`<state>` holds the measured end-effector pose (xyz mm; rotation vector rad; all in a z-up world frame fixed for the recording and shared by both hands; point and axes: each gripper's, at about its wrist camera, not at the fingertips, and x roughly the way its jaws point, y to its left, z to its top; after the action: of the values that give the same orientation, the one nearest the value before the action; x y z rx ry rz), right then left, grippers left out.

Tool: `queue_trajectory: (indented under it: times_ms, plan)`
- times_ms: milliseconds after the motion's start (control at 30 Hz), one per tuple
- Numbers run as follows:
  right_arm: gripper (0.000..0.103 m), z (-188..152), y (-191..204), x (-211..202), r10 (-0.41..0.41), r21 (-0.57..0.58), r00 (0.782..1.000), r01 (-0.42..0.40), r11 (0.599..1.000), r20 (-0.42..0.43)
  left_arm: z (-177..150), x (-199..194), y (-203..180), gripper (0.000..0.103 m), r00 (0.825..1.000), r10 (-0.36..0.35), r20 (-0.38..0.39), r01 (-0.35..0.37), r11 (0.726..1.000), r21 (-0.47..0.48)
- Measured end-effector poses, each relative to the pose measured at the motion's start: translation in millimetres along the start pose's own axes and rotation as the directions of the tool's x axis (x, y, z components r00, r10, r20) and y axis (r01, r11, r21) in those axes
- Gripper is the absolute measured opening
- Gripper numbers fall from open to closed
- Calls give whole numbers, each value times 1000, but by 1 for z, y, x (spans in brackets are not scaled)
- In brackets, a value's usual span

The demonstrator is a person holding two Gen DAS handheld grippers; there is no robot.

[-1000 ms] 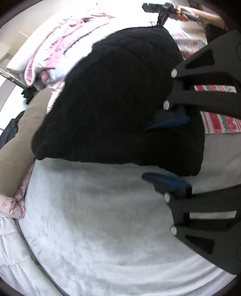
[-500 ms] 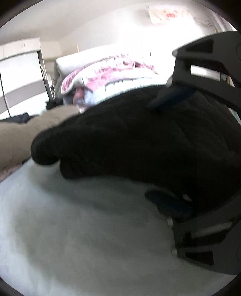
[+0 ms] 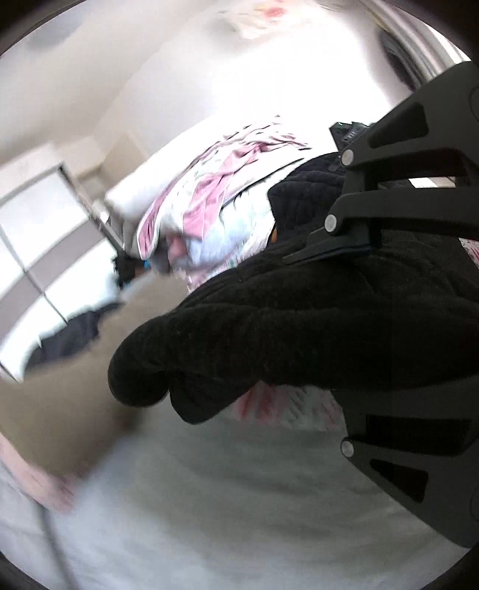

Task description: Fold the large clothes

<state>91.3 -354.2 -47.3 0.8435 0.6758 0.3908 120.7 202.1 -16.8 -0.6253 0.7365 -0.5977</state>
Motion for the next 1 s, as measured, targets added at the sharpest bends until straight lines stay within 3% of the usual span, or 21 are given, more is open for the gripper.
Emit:
queue_trajectory:
  times_ms: [133, 267, 467, 567, 667, 767, 933, 1000]
  plan:
    - [43, 1, 6, -33, 18, -28, 998, -16, 999, 57, 7, -4, -44, 38, 999, -35, 33, 33, 996, 78]
    - [43, 5, -10, -99, 19, -21, 990, -16, 1000, 136, 6, 13, -98, 38, 997, -80, 5, 78, 985, 155]
    - [43, 23, -47, -214, -81, 33, 962, 75, 997, 260, -3, 99, -197, 38, 983, -138, -118, 162, 961, 225]
    - [43, 31, -72, -278, -169, 76, 931, 152, 985, 323, -19, 153, -246, 38, 965, -180, -192, 226, 942, 248]
    - [43, 42, -94, -343, -270, 116, 880, 244, 963, 391, -41, 217, -298, 38, 933, -229, -278, 302, 918, 257]
    - [43, 52, -113, -403, -368, 169, 811, 327, 930, 454, -64, 280, -346, 38, 893, -280, -352, 376, 895, 242]
    - [43, 58, -154, -489, -501, 267, 686, 425, 865, 528, -111, 358, -395, 39, 810, -369, -456, 504, 836, 217]
    - [47, 55, -182, -510, -586, 339, 626, 479, 810, 515, -134, 396, -403, 46, 782, -338, -524, 507, 834, 219]
